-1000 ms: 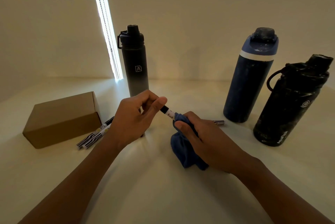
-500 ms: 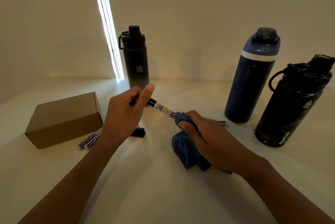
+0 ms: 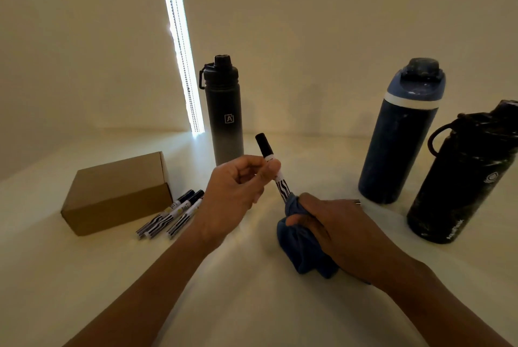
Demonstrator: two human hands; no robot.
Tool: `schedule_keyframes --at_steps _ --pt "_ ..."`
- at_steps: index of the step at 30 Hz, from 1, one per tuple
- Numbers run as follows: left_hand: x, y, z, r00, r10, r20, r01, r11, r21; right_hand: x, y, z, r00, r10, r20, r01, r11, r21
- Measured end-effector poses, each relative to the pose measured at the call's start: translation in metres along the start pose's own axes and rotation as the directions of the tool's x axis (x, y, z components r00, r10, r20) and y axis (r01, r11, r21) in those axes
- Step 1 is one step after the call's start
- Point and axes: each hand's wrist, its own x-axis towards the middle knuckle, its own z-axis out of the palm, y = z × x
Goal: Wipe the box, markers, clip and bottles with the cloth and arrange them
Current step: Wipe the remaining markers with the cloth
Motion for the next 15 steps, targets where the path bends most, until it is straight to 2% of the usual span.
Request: schedule_keyframes --at_steps 2,3,7,9,12,15 --pt "0.000 0.001 -0.001 1.000 0.010 -0.002 -0.010 1.000 -0.009 -0.011 0.001 0.004 0.940 -0.118 -0.320 0.154 0.984 0.090" --pt "0.001 0.001 -0.002 1.000 0.011 -0.008 -0.011 1.000 -0.010 -0.019 0.002 0.005 0.910 -0.129 -0.394 0.179 0.979 0.093" --pt "0.000 0.004 -0.003 1.000 0.021 0.018 -0.021 1.000 0.011 -0.019 0.003 0.011 0.873 -0.219 -0.435 0.244 0.970 0.000" --pt "0.000 0.005 -0.005 0.998 0.042 0.049 -0.044 0.999 0.031 -0.016 0.004 0.013 0.870 -0.229 -0.437 0.262 0.965 0.016" --pt "0.003 0.005 -0.013 0.995 0.060 0.082 -0.064 0.997 0.038 -0.016 0.004 0.016 0.881 -0.188 -0.434 0.234 0.971 0.054" --pt "0.002 0.007 -0.017 0.996 0.072 0.058 -0.074 0.997 0.030 -0.014 0.007 0.014 0.874 -0.121 -0.470 0.214 0.965 0.150"
